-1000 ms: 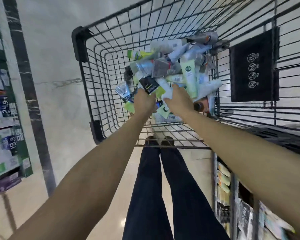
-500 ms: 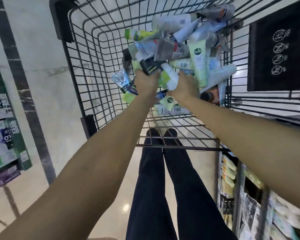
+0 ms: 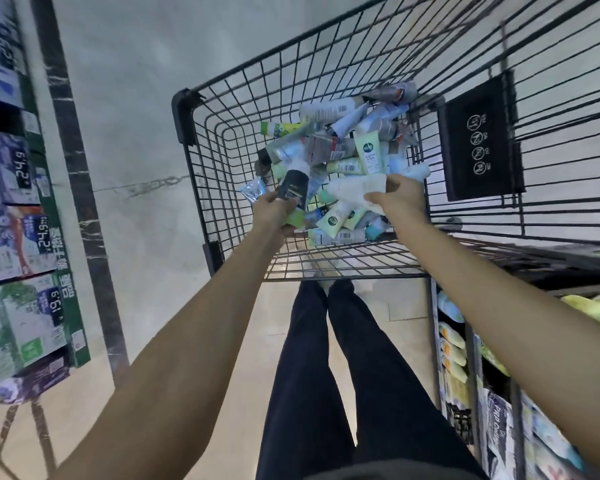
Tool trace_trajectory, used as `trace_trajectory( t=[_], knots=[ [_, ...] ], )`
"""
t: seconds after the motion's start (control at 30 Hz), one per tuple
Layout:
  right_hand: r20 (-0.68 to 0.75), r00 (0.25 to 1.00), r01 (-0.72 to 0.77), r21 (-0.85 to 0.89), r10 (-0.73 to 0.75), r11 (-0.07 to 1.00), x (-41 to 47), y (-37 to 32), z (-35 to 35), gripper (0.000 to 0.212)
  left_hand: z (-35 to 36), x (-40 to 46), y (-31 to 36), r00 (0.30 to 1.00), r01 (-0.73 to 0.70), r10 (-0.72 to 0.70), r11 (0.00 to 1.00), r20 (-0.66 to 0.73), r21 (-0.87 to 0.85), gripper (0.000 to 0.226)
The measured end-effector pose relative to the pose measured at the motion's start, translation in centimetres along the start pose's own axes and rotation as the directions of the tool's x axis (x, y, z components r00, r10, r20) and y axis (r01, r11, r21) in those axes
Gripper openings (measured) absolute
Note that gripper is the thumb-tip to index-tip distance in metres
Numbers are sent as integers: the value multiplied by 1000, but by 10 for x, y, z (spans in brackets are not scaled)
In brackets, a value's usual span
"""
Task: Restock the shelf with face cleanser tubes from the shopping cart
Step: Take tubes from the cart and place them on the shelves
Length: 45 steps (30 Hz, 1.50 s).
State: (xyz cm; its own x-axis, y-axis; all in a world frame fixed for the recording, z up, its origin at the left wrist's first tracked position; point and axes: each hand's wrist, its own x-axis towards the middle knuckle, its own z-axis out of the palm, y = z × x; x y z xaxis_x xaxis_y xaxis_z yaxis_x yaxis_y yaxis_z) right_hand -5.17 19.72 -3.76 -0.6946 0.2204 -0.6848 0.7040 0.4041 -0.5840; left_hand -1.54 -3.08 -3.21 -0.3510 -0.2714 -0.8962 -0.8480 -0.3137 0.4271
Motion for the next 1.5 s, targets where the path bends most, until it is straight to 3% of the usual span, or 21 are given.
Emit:
trace_trajectory(
  t=[0.1, 0.2, 0.33, 0.47, 0.57, 0.7, 0.87, 0.97, 1.13, 1.27, 1.33, 1.4, 1.5],
  knots=[
    [-36, 999, -3, 209, 10, 978, -42, -22, -32, 25, -12, -50, 17, 993, -114, 115, 992, -7, 59, 30],
    [-19, 999, 31, 342, -26, 939, -87, -45, -63, 12, -22, -100, 39, 964, -267, 267, 954, 21, 139, 13],
    [-19, 998, 64, 523, -64, 850, -145, -78, -103, 24, -28, -168, 76, 902, -431, 419, 888, 101, 161, 9],
    [-84, 992, 123, 633, -90, 765, -189, -98, -131, 41, -28, -212, 103, 840, -542, 525, 829, 139, 142, 31],
    [-134, 987, 159, 752, -88, 640, -217, -108, -143, 18, -23, -241, 119, 804, -573, 547, 817, 235, 59, 41],
    [-181, 979, 204, 852, -95, 482, -254, -116, -150, 12, -12, -269, 132, 754, -533, 503, 844, 423, -54, 30],
    [-320, 946, 305, 829, -50, 469, -292, -107, -153, 20, 10, -296, 133, 707, -494, 453, 866, 543, -78, 22],
    [-385, 923, 349, 844, 6, 407, -316, -98, -155, 20, 23, -314, 121, 650, -496, 401, 867, 646, -39, 7],
    [-470, 876, 416, 850, 108, 324, -355, -62, -165, 31, 44, -347, 87, 553, -573, 316, 816, 771, 76, 21],
    [-503, 843, 444, 850, 190, 282, -397, -23, -177, 19, 61, -374, 51, 440, -623, 204, 771, 875, 133, 36],
    [-475, 843, 429, 876, 250, 219, -417, 1, -183, 42, 69, -390, 30, 417, -629, 141, 758, 898, 173, 31],
    [-460, 836, 431, 888, 299, 158, -441, 22, -190, 47, 75, -409, 5, 390, -634, 83, 747, 917, 202, 6],
    [-512, 804, 500, 857, 302, 123, -483, 54, -196, 50, 81, -436, -34, 327, -652, -31, 716, 945, 249, 16]
  ],
)
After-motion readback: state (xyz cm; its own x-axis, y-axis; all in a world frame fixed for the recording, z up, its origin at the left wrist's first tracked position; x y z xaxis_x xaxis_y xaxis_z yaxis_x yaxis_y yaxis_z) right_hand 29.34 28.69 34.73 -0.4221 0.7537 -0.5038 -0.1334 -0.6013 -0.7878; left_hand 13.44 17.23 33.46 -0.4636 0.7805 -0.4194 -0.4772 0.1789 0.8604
